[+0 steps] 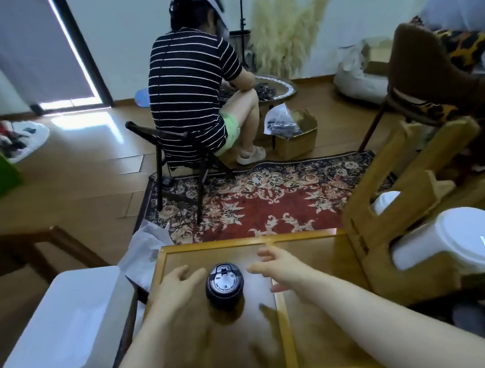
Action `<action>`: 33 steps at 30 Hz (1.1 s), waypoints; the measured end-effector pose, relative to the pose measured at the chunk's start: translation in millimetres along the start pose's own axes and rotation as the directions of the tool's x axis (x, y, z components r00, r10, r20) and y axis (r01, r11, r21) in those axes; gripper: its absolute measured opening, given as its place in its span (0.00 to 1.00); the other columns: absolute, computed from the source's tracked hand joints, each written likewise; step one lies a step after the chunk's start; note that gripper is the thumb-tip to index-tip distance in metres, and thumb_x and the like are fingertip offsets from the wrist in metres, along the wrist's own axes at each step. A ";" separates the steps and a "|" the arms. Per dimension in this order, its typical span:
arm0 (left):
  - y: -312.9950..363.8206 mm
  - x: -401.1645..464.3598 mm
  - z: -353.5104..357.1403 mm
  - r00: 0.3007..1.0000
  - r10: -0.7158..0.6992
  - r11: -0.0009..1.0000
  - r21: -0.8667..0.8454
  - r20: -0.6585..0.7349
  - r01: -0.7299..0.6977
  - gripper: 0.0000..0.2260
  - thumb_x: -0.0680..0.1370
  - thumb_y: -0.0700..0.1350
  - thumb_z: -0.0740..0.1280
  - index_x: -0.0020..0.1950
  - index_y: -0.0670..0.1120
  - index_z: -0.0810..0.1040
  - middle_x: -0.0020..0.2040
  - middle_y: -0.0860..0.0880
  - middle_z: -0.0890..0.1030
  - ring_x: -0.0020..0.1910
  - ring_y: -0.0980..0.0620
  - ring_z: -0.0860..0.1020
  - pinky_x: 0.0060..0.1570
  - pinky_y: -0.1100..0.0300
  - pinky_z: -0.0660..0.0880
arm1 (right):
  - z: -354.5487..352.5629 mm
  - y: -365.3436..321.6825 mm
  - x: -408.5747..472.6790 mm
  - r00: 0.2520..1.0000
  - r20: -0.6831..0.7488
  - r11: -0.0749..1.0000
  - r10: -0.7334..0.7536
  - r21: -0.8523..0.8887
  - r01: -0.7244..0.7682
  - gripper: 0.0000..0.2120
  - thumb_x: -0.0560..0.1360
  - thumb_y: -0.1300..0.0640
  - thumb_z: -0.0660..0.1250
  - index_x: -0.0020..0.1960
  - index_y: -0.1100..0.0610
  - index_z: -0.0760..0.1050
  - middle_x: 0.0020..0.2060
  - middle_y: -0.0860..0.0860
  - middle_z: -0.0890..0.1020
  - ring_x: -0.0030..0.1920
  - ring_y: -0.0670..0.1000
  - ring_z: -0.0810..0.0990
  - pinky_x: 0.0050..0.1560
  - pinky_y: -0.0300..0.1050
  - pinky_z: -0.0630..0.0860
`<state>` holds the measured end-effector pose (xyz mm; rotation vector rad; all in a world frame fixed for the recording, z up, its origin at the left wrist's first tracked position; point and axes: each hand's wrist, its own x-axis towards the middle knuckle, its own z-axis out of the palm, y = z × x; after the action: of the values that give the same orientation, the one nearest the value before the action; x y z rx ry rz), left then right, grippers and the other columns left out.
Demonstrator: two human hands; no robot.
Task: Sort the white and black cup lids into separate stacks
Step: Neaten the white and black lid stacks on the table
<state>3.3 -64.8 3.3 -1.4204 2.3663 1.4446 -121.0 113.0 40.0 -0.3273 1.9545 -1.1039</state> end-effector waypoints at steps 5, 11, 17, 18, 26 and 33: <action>-24.2 21.5 30.6 0.998 0.067 0.996 -0.052 0.010 -0.067 0.46 0.66 0.77 0.62 0.72 0.45 0.75 0.70 0.49 0.75 0.69 0.46 0.73 0.72 0.46 0.67 | 32.9 36.7 55.8 0.996 -0.087 0.998 -0.025 -0.067 0.019 0.35 0.77 0.46 0.66 0.77 0.59 0.57 0.75 0.56 0.65 0.72 0.56 0.67 0.69 0.50 0.67; -43.7 50.7 54.7 0.993 0.105 0.993 -0.060 0.054 -0.102 0.32 0.73 0.66 0.68 0.61 0.39 0.81 0.60 0.40 0.82 0.58 0.42 0.80 0.62 0.47 0.76 | 57.9 63.1 82.2 0.994 -0.071 0.992 -0.077 -0.106 0.069 0.36 0.78 0.43 0.64 0.78 0.60 0.55 0.76 0.56 0.63 0.74 0.56 0.64 0.69 0.47 0.63; -41.1 26.8 61.7 0.992 0.114 0.963 -0.252 0.059 -0.095 0.13 0.79 0.50 0.69 0.48 0.39 0.80 0.55 0.39 0.82 0.51 0.43 0.80 0.49 0.54 0.74 | 66.9 80.9 67.4 0.988 -0.109 0.993 -0.114 -0.012 0.113 0.28 0.78 0.50 0.68 0.71 0.64 0.67 0.66 0.57 0.75 0.61 0.52 0.75 0.55 0.40 0.69; -42.6 22.0 62.1 0.988 0.132 0.954 -0.282 0.085 -0.104 0.13 0.79 0.48 0.69 0.54 0.38 0.81 0.54 0.40 0.81 0.48 0.46 0.80 0.43 0.57 0.73 | 68.3 84.1 64.4 0.989 -0.095 0.993 -0.112 0.022 0.114 0.28 0.77 0.52 0.70 0.71 0.63 0.67 0.65 0.57 0.76 0.60 0.52 0.76 0.58 0.42 0.71; -87.7 10.0 66.7 0.773 0.634 0.753 -0.209 -0.024 -0.624 0.38 0.68 0.65 0.74 0.75 0.59 0.67 0.72 0.58 0.67 0.72 0.59 0.67 0.69 0.60 0.65 | 59.8 100.1 39.3 0.898 -0.066 0.893 -0.436 -0.158 0.422 0.35 0.72 0.62 0.74 0.74 0.54 0.62 0.68 0.52 0.64 0.67 0.52 0.69 0.68 0.49 0.70; -76.4 -18.7 81.4 0.752 0.658 0.729 -0.217 -0.040 -0.649 0.31 0.60 0.74 0.74 0.62 0.79 0.70 0.67 0.56 0.75 0.65 0.59 0.74 0.66 0.52 0.72 | 33.9 100.3 11.9 0.887 -0.048 0.867 -0.459 -0.241 0.435 0.34 0.70 0.61 0.74 0.73 0.52 0.65 0.68 0.52 0.68 0.67 0.53 0.69 0.68 0.52 0.70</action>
<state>35.2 -5.6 -87.7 -0.5341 2.9166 1.8875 -85.0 144.4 -55.3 -0.9030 2.1631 -1.2039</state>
